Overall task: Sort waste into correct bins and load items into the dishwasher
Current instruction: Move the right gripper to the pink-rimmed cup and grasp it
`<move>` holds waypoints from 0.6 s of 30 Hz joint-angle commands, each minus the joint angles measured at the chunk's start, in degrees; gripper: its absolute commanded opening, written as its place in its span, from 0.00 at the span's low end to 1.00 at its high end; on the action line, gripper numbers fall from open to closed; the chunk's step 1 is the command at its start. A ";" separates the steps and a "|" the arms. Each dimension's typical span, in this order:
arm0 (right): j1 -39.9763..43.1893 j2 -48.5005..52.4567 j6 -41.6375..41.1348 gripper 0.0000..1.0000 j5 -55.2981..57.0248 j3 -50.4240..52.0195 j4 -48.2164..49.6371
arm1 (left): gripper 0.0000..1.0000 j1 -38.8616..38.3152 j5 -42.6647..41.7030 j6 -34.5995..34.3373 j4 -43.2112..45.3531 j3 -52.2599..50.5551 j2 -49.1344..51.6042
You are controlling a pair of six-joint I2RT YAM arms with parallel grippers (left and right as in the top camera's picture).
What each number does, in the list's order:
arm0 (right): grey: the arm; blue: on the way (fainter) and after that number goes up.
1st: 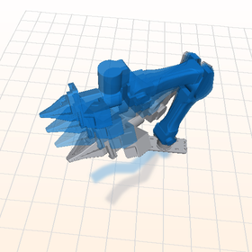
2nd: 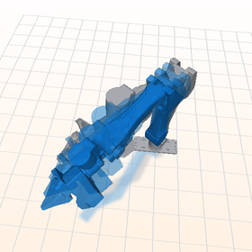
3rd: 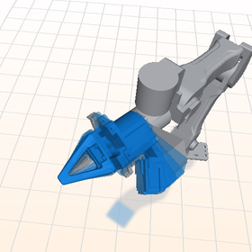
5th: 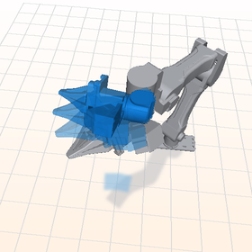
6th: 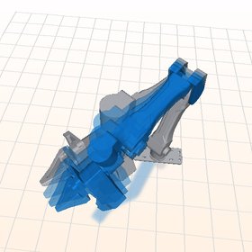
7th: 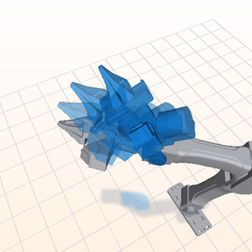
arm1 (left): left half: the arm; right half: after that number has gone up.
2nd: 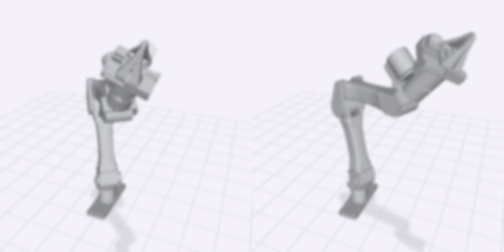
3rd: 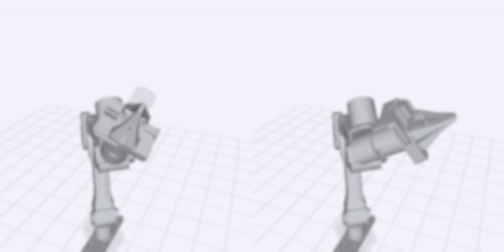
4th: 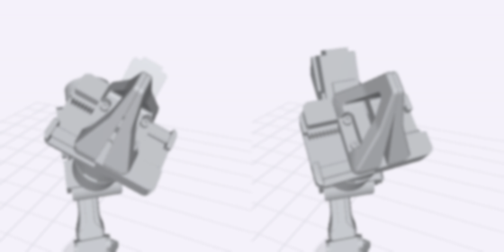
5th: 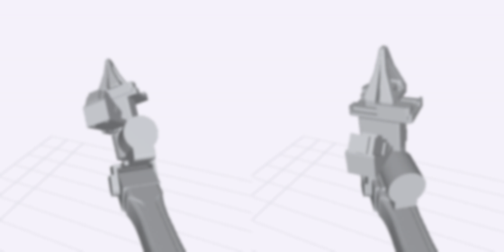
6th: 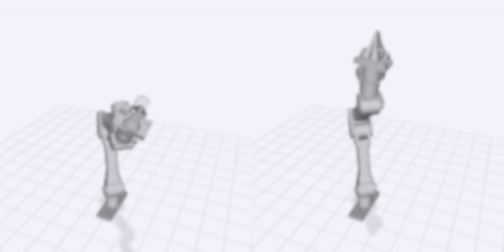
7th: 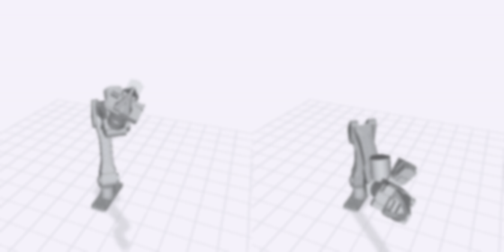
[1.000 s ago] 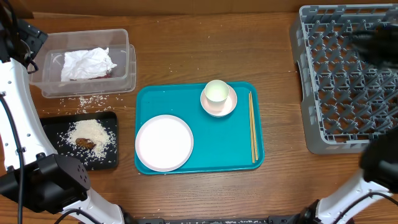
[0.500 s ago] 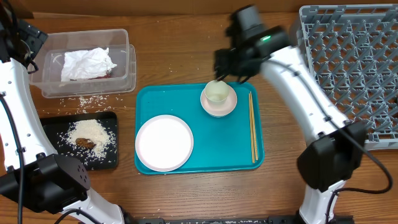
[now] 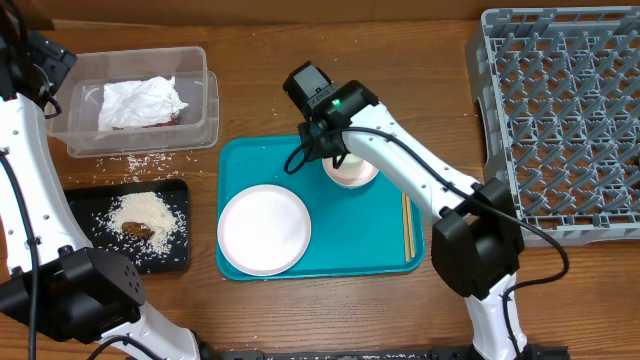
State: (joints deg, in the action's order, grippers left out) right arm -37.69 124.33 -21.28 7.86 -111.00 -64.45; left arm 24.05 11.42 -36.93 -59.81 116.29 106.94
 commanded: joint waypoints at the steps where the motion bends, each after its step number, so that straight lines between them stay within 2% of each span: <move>1: 0.15 0.74 -0.15 0.41 1.55 -0.42 -0.17 | 1.00 0.31 0.76 0.94 0.07 0.22 0.33; 4: 0.15 0.85 -0.17 0.33 1.55 -0.37 -0.87 | 1.00 0.31 0.76 0.94 0.04 0.22 0.33; 12: 0.13 3.15 0.00 0.33 1.38 -0.33 -2.49 | 1.00 0.31 0.76 0.94 0.07 0.22 0.33; 13: 0.13 3.41 -0.02 0.29 1.29 -0.33 -2.75 | 1.00 0.31 0.76 0.94 0.07 0.22 0.33; 18: 0.13 3.26 0.00 0.27 1.31 -0.74 -3.02 | 1.00 0.31 0.76 0.94 0.07 0.22 0.33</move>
State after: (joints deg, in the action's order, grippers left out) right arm -37.58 127.28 -21.04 8.56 -111.00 -67.48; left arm 24.05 11.42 -36.93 -59.81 116.29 106.94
